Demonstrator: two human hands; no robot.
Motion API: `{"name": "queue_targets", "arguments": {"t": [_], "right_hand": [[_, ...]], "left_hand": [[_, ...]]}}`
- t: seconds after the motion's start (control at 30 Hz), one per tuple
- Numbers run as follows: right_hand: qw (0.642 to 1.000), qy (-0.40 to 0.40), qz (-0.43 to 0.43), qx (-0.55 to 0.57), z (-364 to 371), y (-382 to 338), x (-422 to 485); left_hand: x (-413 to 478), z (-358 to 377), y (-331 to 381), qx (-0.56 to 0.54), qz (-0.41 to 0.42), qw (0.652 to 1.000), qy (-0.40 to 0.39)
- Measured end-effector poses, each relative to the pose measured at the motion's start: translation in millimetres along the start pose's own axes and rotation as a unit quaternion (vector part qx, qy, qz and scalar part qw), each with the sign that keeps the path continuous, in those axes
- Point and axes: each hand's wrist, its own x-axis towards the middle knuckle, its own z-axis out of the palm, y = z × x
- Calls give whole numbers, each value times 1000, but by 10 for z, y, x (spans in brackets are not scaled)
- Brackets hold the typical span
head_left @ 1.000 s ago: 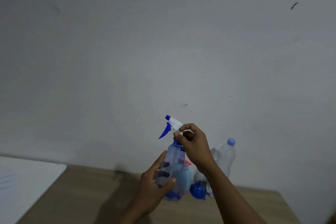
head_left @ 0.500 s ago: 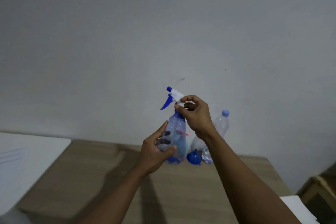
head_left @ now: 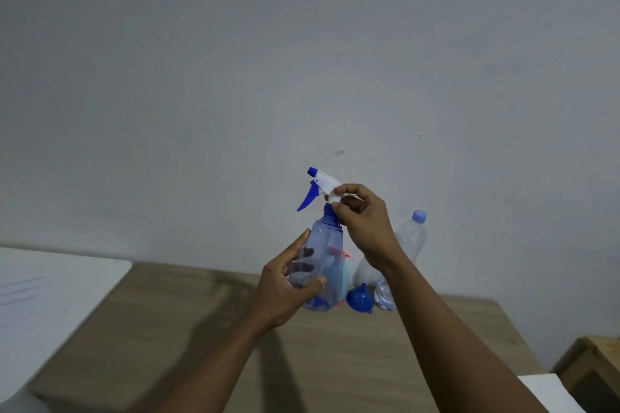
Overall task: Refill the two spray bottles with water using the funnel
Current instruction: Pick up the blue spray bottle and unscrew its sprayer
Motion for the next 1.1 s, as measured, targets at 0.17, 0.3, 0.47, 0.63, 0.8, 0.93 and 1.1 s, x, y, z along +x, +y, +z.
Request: {"name": "queue_targets", "arguments": {"t": [0.17,0.3,0.47,0.63,0.8,0.93,1.1], "right_hand": [[1000,9,-19,-11,29,7,31],[1000,1,-12,-16,21,13,52],[997,14,-38,-61,45,41,69],[998,9,-32,-48,58,66,89],[998,13,-35,-53,89,111,96],[998,14,-45,-41,133,132,107],[998,19,-48,-46,161,140,126]], "left_hand": [[8,1,27,23,16,1000,8],[12,6,28,33,27,999,17],[45,47,33,31,17,999,17],[74,35,-1,50,23,998,30],[93,24,-35,63,14,998,22],[100,4,-50,64,15,997,28],[118,-6,-37,70,17,997,28]]}}
